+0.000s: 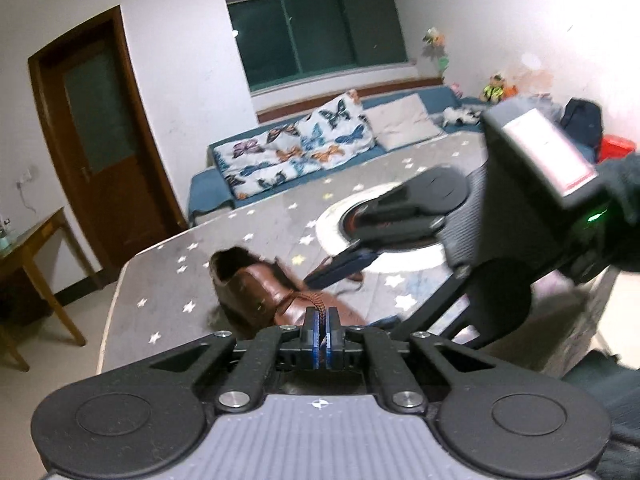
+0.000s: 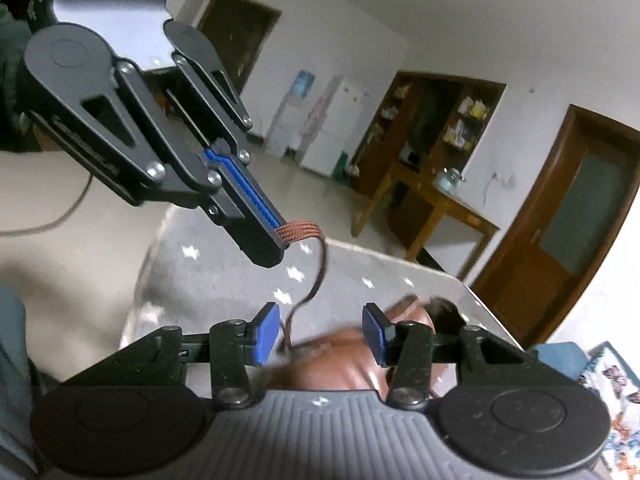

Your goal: Lace up shoes with both hands

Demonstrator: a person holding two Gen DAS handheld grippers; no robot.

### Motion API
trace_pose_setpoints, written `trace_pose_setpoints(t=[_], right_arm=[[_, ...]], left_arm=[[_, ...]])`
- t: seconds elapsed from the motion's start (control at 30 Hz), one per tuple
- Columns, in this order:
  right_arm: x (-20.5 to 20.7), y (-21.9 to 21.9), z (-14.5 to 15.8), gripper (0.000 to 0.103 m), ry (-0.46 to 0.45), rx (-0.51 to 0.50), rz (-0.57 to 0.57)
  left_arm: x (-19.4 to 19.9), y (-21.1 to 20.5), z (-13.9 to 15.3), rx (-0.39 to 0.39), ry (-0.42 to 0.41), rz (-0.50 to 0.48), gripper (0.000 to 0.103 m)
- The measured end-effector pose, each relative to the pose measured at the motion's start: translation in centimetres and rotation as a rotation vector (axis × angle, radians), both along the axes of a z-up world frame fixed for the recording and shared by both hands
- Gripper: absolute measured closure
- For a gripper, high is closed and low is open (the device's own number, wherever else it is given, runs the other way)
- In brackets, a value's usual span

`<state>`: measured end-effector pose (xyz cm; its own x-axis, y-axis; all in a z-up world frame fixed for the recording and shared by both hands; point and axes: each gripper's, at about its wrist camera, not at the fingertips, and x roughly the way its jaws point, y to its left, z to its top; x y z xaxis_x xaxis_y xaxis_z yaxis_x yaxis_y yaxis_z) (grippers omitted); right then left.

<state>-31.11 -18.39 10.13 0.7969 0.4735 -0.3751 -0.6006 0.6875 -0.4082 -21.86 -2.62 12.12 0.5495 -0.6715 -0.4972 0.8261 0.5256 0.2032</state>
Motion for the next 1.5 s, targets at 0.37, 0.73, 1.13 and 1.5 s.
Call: trace_pose_setpoints(t=[0.37, 0.73, 1.13, 1.5], right_arm=[[0.0, -1.5, 1.7, 0.083, 0.056, 0.36, 0.057], [-0.7, -6.7, 2.6, 0.1, -0.028, 0.172, -0.261], [1.1, -8.5, -0.6, 0.069, 0.167, -0.028, -0.356], [1.0, -7.5, -1.5, 0.071, 0.294, -0.003, -0.202]], left_arm=[[-0.1, 1.0, 3.1, -0.214, 0.082, -0.071, 0.099], [4.0, 0.5, -0.2, -0.178, 0.153, 0.045, 0.099], [6.8, -3.4, -6.1, -0.045, 0.222, 0.038, 0.099], [8.6, -2.1, -6.4, -0.047, 0.213, 0.096, 0.097]])
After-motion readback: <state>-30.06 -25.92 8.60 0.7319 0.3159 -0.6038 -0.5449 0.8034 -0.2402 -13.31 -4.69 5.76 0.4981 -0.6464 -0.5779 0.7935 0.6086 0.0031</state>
